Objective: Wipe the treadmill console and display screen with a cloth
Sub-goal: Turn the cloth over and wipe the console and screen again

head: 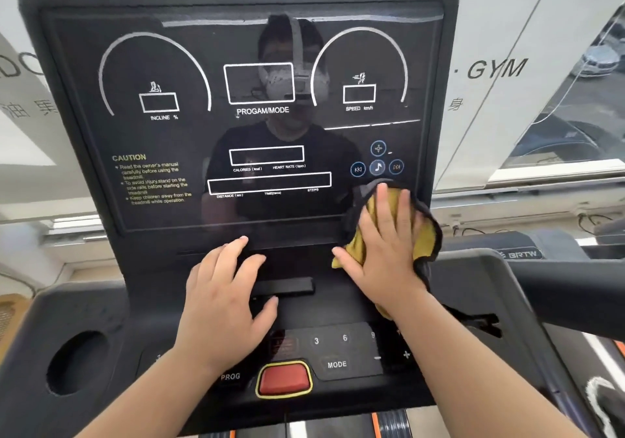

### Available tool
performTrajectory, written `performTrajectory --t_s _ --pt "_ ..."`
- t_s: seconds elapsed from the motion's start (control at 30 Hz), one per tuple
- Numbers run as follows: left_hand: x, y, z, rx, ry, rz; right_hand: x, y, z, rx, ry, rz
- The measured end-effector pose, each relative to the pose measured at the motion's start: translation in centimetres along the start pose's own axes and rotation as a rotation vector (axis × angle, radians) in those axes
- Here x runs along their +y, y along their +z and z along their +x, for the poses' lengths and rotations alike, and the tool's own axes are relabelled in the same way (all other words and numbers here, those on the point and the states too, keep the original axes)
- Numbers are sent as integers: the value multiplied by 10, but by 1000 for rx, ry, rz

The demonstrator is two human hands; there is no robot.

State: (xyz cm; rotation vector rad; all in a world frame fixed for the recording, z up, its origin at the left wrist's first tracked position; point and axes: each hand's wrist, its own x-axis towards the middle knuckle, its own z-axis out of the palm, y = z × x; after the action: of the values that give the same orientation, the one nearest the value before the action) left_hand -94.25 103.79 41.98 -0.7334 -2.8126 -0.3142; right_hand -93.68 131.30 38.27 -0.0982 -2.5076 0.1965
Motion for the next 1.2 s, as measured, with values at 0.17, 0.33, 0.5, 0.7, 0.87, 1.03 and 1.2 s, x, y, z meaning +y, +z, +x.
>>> performTrajectory --t_s 0.17,0.33,0.5,0.7,0.87,1.03,1.2 --pt "5 4 -3 2 -7 -14 17 -18 -30 -348 276 -239" --pt "17 11 -3 8 -7 21 -39 -6 -57 -533 223 -201" --pt "20 16 -4 -4 20 25 -9 -32 -89 -681 53 -100" --pt "17 18 -15 2 11 -9 6 -49 -78 -827 283 -207" --pt "15 18 -29 -49 19 4 -67 -44 -106 -816 5 -44" --pt "17 23 -41 -68 33 -17 -37 -63 -137 -814 -292 20" --pt "26 24 -50 -75 2 -56 0 -73 -113 -865 -72 -51"
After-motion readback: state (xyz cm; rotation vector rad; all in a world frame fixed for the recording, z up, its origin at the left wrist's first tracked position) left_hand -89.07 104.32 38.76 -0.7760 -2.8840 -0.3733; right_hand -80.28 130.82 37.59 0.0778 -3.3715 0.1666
